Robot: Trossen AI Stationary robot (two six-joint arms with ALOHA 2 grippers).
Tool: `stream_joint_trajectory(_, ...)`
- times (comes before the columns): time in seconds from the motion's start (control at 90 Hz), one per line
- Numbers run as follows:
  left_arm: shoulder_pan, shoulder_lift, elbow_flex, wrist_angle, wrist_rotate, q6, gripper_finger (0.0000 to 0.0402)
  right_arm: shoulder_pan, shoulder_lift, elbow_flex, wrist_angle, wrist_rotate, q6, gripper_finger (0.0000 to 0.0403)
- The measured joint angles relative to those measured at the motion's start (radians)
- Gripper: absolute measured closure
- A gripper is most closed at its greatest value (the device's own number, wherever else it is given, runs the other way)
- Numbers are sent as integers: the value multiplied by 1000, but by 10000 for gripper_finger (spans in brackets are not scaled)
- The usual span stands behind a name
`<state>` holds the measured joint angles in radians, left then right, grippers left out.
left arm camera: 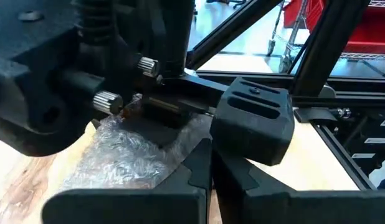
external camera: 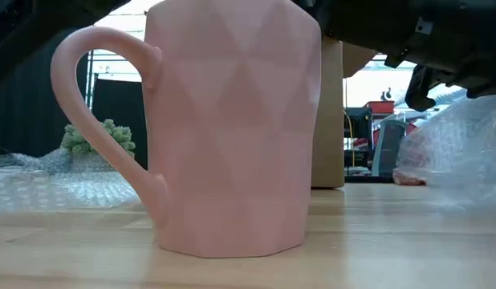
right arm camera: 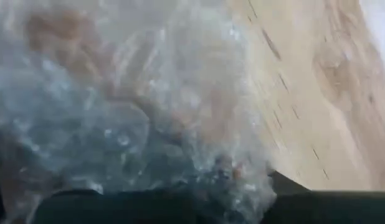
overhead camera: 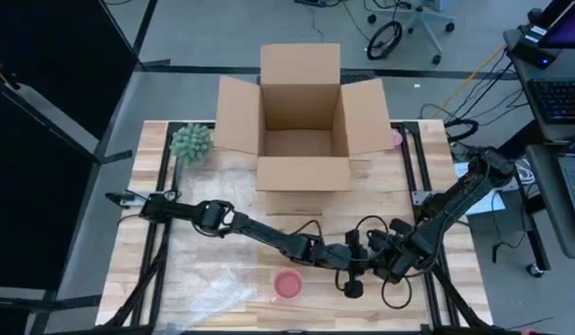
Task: Wrap mug
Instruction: Wrap the yellow mug with bubble wrap
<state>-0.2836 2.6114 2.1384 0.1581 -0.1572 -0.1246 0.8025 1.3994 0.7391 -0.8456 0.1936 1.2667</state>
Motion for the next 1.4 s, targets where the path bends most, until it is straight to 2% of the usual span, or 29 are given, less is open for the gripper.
stream_joint_trajectory(0.133, 0, 0, 0, 0, 3, 1, 402, 2, 0, -1, 14, 4, 7, 329)
stream_joint_trajectory(0.4, -1, 0, 0, -3, 13, 1, 401, -10, -14, 3, 14, -27, -8, 181)
stream_joint_trajectory(0.556, -1, 0, 0, -1, 19, 0, 402, -10, -79, 41, -39, -27, -16, 130)
stream_joint_trajectory(0.7, 0, 0, 0, -1, 22, 0, 402, -11, -147, 68, -94, -20, -40, 114)
stream_joint_trajectory(0.978, 0, 0, 0, 0, 22, 0, 402, -11, -288, 73, -146, -18, -55, 116)
stream_joint_trajectory(1.078, 0, 0, 0, 0, 22, 0, 402, -11, -346, 73, -130, -17, -62, 116)
stream_joint_trajectory(1.156, 0, 0, 0, 0, 22, 0, 402, -3, -380, 74, -49, -18, -89, 116)
stream_joint_trajectory(1.267, 0, 0, 0, 0, 22, 0, 402, 14, -381, 75, 40, -20, -124, 116)
stream_joint_trajectory(1.4, 1, 0, 0, -1, 22, 0, 402, 33, -303, 75, 39, -30, -124, 117)
